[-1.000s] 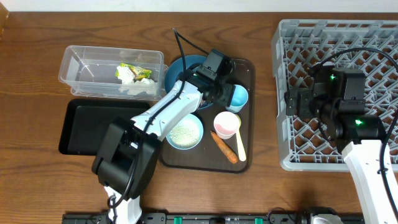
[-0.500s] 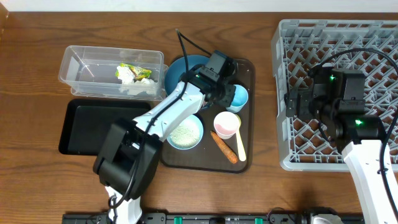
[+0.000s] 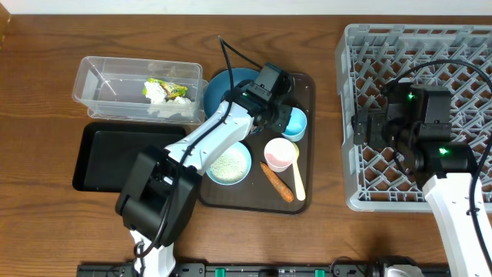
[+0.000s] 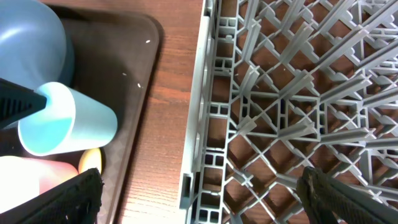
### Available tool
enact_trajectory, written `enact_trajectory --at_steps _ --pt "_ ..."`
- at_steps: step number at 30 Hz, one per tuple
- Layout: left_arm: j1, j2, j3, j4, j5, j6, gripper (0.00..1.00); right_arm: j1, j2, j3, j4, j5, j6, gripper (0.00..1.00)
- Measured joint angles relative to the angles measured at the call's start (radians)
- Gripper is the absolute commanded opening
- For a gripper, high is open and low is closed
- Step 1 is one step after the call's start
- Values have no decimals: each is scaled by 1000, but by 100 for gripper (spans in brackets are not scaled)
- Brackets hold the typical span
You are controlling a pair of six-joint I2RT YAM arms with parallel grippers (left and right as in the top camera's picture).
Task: Sort waste into correct bins and load items into the dishwasher rack
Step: 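Reach the left gripper to the light-blue cup and grasp its rim, then lift the cup with the left gripper toward the right gripper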
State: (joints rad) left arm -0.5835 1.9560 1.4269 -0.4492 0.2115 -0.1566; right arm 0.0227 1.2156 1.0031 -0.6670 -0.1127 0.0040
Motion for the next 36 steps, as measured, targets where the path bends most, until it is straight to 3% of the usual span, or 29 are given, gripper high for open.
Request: enact_trajectory --at_steps 4,9,16,25,30,36 --pt "35 -1 0 13 0 0 6 0 0 0 21 0 0 99" --pt "131 -40 0 32 45 -52 6 0 3 1 172 5 40 99" --pt "357 -162 1 137 362 -200 6 0 59 4 320 -112 73 99" --pt "442 -163 1 172 808 -274 6 0 246 4 482 -755 -89 99" --pt "429 -163 1 183 925 -288 6 0 321 5 636 -1080 -154 99" --pt "396 -163 1 187 990 -290 6 0 360 5 696 -1206 -178 99"
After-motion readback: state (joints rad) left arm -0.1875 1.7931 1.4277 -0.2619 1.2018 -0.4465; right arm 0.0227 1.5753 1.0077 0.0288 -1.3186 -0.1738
